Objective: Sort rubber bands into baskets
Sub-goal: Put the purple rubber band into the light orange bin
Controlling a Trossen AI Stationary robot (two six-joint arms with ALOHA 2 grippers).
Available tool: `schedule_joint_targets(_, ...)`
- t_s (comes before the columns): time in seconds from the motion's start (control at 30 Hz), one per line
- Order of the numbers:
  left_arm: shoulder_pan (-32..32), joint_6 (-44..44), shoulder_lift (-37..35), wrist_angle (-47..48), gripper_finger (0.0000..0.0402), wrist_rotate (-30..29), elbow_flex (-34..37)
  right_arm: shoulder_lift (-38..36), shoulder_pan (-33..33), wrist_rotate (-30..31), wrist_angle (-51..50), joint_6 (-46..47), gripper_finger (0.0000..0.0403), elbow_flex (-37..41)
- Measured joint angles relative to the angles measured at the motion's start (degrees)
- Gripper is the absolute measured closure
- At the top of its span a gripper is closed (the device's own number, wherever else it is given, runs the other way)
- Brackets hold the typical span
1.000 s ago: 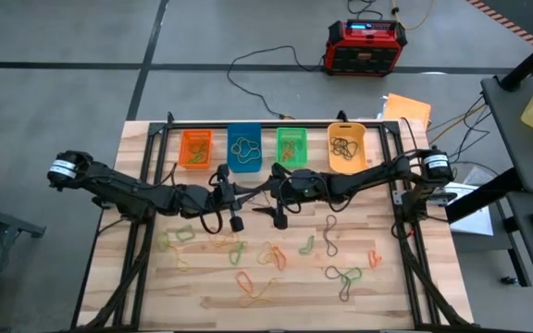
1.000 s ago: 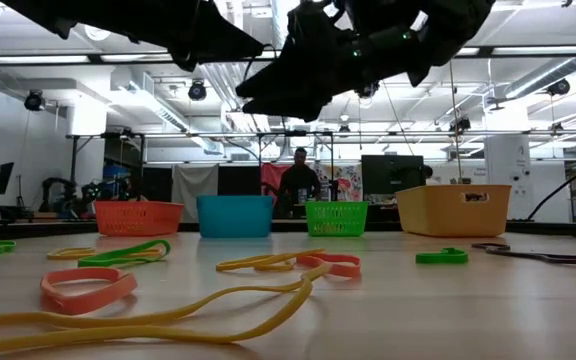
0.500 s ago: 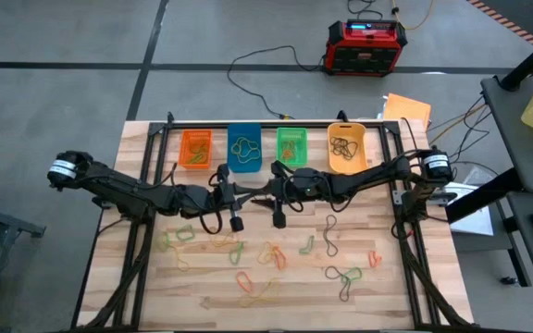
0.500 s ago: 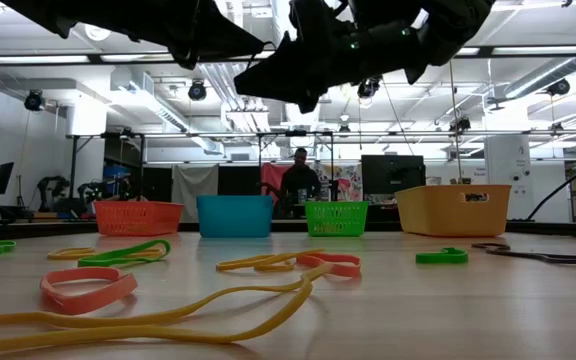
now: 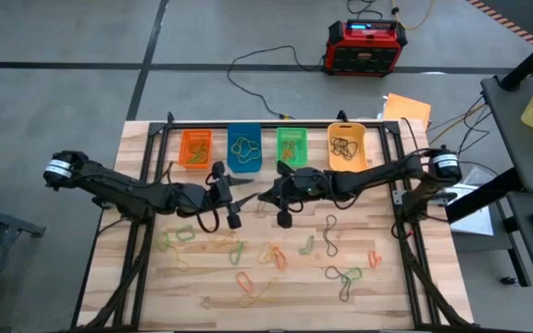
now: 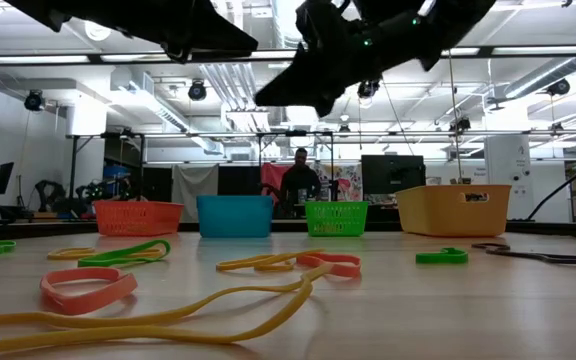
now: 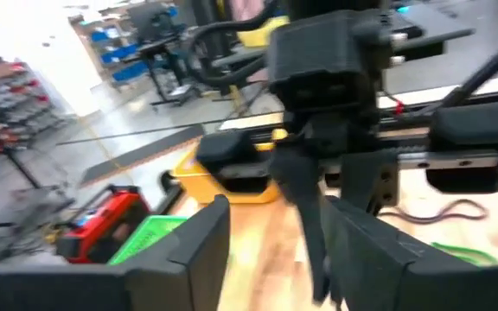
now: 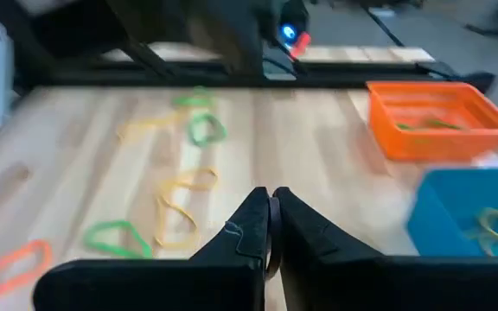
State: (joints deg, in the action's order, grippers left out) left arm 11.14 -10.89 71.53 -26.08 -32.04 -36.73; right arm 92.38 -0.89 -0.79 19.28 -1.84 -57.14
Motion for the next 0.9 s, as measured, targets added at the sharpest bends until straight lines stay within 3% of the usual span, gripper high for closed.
schedule_joint_targets(0.2, 0.0, -0.7, -3.4, 3.2, 0.0212, -4.0, 0.0, -6.4, -1.0, 14.5, -22.2, -3.8, 0.0394, -5.2)
schedule_joint_targets(0.43, 0.0, -0.8, -4.6, 4.3, 0.022, -5.0, 0.0, -10.5, -4.7, 42.9, -49.7, -4.2, 0.0394, -14.8)
schedule_joint_targets(0.5, 0.0, -0.8, -4.2, 4.3, 0.0222, -5.0, 0.0, -10.8, -7.4, 47.8, -54.9, -3.5, 0.0394, -16.2)
schedule_joint_targets(0.83, 0.0, -0.5, -3.3, 4.3, 0.0224, -5.0, -1.0, -10.2, -26.4, 48.1, -73.1, 8.8, 0.0394, -17.1)
schedule_joint_targets(0.9, 0.0, -2.1, -3.4, 4.3, 0.0224, -5.0, -1.4, -10.2, -29.3, 45.3, -73.4, 9.7, 0.0394, -17.0)
